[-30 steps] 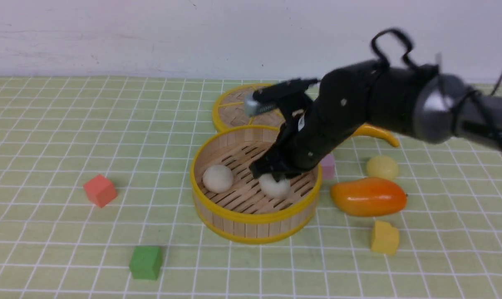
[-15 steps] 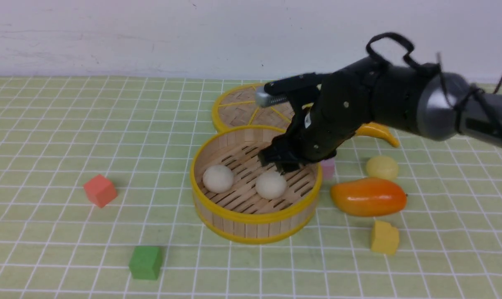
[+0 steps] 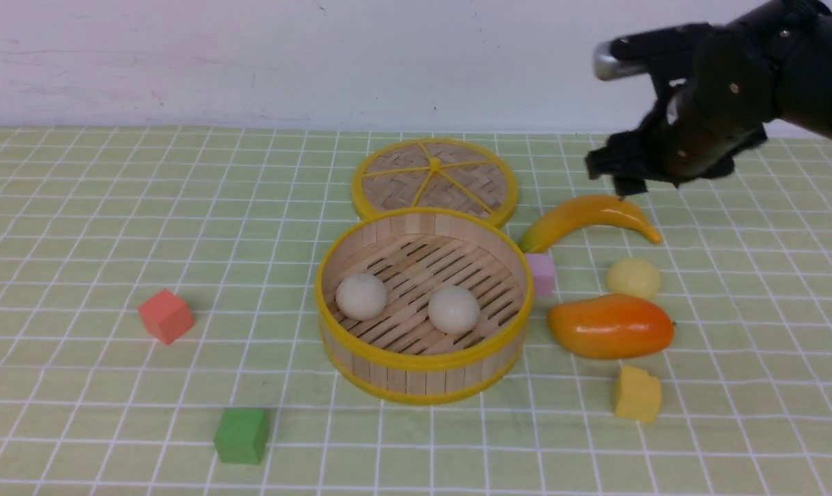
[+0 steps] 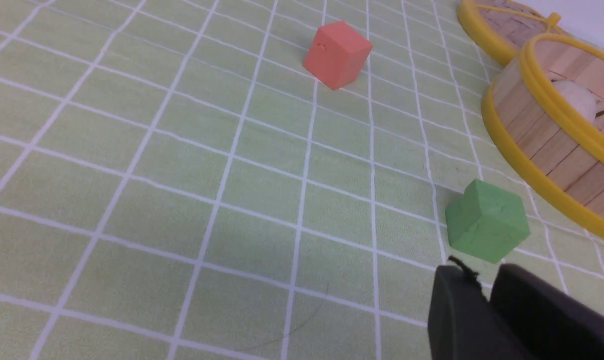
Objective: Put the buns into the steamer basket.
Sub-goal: Use the right arm to grab a steamed stuffed bun, then use the right arm to put the steamed stuffed bun into the steamer
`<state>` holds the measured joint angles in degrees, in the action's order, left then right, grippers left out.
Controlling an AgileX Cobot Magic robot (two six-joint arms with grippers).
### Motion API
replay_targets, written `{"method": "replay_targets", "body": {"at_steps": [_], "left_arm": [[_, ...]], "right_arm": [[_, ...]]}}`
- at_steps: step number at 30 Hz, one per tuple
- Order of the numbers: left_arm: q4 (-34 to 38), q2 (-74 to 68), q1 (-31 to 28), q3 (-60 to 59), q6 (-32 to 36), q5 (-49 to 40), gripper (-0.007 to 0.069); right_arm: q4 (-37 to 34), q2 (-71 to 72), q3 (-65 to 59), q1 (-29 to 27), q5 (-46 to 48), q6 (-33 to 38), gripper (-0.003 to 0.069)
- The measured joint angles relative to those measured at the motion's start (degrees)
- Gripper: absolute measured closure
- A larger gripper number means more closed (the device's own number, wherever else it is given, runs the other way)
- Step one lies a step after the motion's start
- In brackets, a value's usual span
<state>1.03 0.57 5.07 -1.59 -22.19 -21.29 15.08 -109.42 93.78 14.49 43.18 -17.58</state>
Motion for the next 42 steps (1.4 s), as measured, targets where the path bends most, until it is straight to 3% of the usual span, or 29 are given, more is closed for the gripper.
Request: {"method": "replay_targets", "body": {"at_steps": [7,18,23,28,35,42], "left_arm": [[0.0,0.0,0.0,0.0,0.0,0.0,0.0518],[0.0,0.0,0.0,0.0,0.0,0.0,0.0515],[0.0,0.0,0.0,0.0,0.0,0.0,0.0513],[0.0,0.0,0.0,0.0,0.0,0.0,0.0513],[0.0,0.0,0.0,0.0,0.0,0.0,0.0511],[0.0,0.0,0.0,0.0,0.0,0.0,0.0503]], "right_arm": [[-8.5,-4.9,0.0,-5.6,-1.2,-1.0,0.0285],[-16.8,-11.1,0.0,-6.2,-4.8,0.8,0.0342],[-17.1,-12.0,0.0,-6.4,-4.9,0.8,0.0444],[-16.9,-12.0,0.0,-6.4,-4.9,0.8,0.0650],[-18.4,-9.7,0.0,-6.4,-4.0,1.2,0.0659],[-34.7,-4.1,0.8,-3.5,-7.2,11.2,0.0659]]}}
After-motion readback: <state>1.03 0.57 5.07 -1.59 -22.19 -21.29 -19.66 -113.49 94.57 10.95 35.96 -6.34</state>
